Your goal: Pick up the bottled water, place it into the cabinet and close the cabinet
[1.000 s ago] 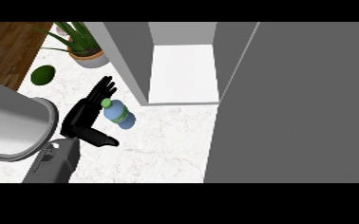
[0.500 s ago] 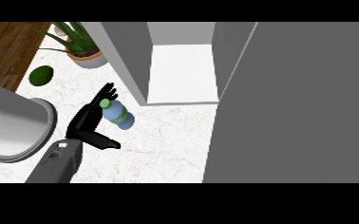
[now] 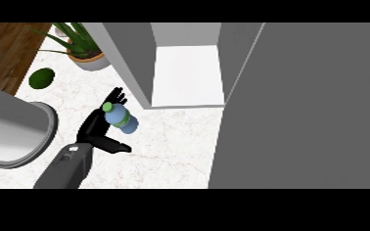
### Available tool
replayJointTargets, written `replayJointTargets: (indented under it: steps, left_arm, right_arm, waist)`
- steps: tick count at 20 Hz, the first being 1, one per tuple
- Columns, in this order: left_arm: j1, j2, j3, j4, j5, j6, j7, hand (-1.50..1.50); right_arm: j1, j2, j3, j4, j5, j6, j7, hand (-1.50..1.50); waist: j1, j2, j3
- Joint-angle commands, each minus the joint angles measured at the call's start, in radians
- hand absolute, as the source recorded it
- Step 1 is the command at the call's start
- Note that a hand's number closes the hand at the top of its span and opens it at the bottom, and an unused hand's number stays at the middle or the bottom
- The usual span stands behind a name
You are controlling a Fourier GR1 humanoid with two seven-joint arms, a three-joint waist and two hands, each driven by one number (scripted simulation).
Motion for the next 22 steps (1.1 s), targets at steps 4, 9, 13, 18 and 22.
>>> replayJointTargets:
  steps: [4, 9, 13, 18, 22]
  left_arm:
    - [-0.068, -0.008, 0.034, 0.1, 0.023, -0.074, -0.056, -1.5]
    - [-0.071, -0.026, 0.027, 0.103, 0.027, -0.125, -0.053, -1.5]
    - [-0.11, -0.04, 0.04, 0.117, 0.055, -0.196, 0.025, 1.5]
    - [-0.078, -0.077, -0.019, 0.058, -0.013, -0.108, -0.103, 1.5]
    - [-0.086, -0.092, -0.044, 0.026, -0.047, -0.026, -0.189, 1.5]
  right_arm:
    - [0.078, -0.011, 0.038, -0.128, 0.048, -0.01, -0.004, -1.5]
    - [0.075, -0.012, 0.022, -0.113, 0.049, -0.02, 0.005, -1.5]
    - [0.156, -0.048, -0.03, -0.138, -0.014, 0.015, -0.063, -1.5]
    - [0.184, -0.055, -0.044, -0.152, -0.033, 0.028, -0.073, -1.5]
    - [0.162, -0.072, -0.122, -0.106, -0.084, 0.061, -0.116, -1.5]
  waist:
    - [-0.014, 0.003, -0.001]
    - [0.001, 0.0, 0.0]
    - [-0.008, -0.001, 0.001]
    - [-0.009, -0.001, 0.001]
    - [-0.004, 0.002, 0.001]
